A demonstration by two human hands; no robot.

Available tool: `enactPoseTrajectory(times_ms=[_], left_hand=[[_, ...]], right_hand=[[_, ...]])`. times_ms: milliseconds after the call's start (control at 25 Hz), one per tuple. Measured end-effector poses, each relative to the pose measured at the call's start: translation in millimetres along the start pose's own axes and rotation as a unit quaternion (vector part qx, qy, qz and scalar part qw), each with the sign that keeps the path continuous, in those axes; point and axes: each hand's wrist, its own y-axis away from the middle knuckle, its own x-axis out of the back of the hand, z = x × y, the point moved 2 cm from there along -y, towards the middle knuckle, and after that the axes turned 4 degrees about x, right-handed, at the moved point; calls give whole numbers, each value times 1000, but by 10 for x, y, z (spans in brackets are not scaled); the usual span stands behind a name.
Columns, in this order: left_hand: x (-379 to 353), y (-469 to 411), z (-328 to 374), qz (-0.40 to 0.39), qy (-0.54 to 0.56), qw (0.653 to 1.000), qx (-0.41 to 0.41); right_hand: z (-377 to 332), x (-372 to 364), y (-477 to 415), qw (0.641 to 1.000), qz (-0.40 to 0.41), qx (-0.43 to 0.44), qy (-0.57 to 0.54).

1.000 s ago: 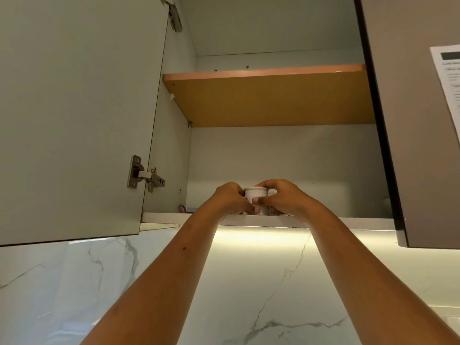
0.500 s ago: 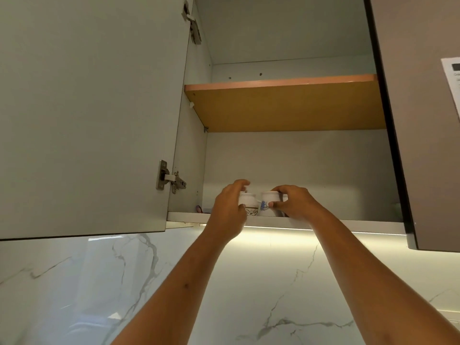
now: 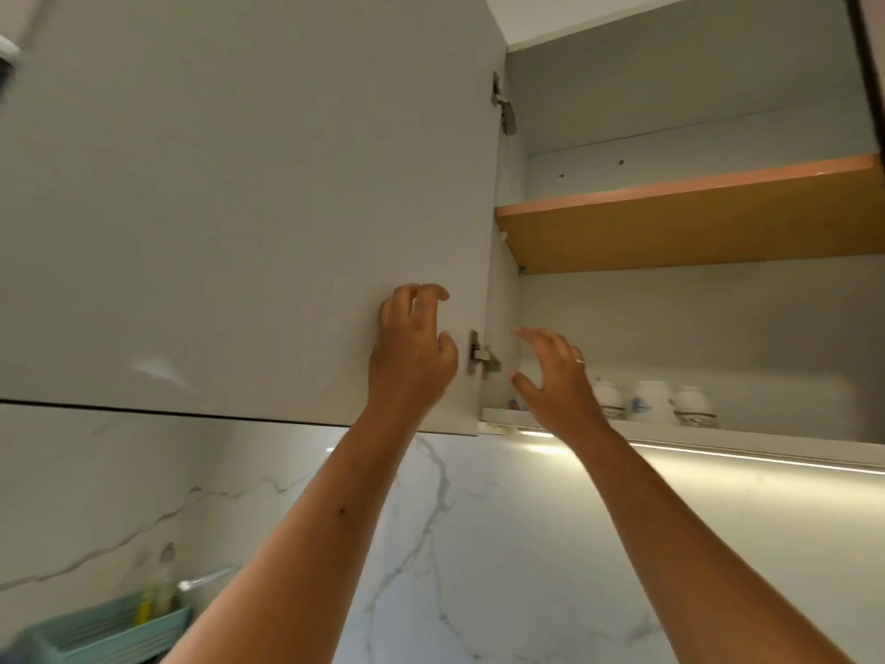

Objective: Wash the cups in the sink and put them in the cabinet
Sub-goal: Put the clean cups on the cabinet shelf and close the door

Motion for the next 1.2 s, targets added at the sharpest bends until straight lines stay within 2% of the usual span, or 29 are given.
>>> enactPoseTrajectory(times_ms=[80, 160, 240, 320, 400, 480, 560, 600, 640, 760, 920, 960, 1040, 1120, 1200], left_hand=[[507, -44, 63, 76, -62, 995, -32], [1061, -116, 139, 173, -144, 973, -56], [1663, -150, 195, 222, -194, 955, -20], [2236, -209, 146, 216, -164, 960, 61], [2715, -276, -52, 180, -109, 966, 152], [2990, -231, -213, 70, 43, 960, 267], [3038, -54, -262, -84, 252, 892, 365], [3032, 56, -250, -126, 321, 855, 387], [3035, 149, -232, -151, 355, 834, 395], [3057, 271, -108, -211, 419, 793, 389], [2908, 422, 376, -295, 472, 768, 316], [2819, 488, 530, -308, 469, 773, 297], [2640, 618, 929, -332, 461, 781, 260], [2451, 759, 1319, -356, 442, 796, 211], [2191, 877, 1632, -364, 420, 817, 154]], right_hand=[[-686, -159, -107, 998, 4, 51, -49], [-1357, -232, -211, 991, 4, 87, -106], [-2008, -233, -308, 979, -8, 111, -171], [-2619, -180, -378, 973, -16, 114, -202], [-3147, -110, -424, 977, -35, 81, -194], [-3511, -50, -360, 981, -76, 21, -178], [-3763, 1, -218, 979, -103, -14, -173], [-3850, 38, -141, 980, -111, -18, -162], [-3907, 84, -64, 982, -117, -17, -150], [-3936, 307, 74, 989, -69, -15, -130], [-3723, 817, 322, 983, 57, -46, -167], [-3642, 991, 411, 980, 85, -46, -174], [-3419, 1371, 541, 981, 92, -62, -158], [-3131, 1699, 639, 988, 82, -95, -91], [-2833, 1976, 759, 989, 90, -116, 23]])
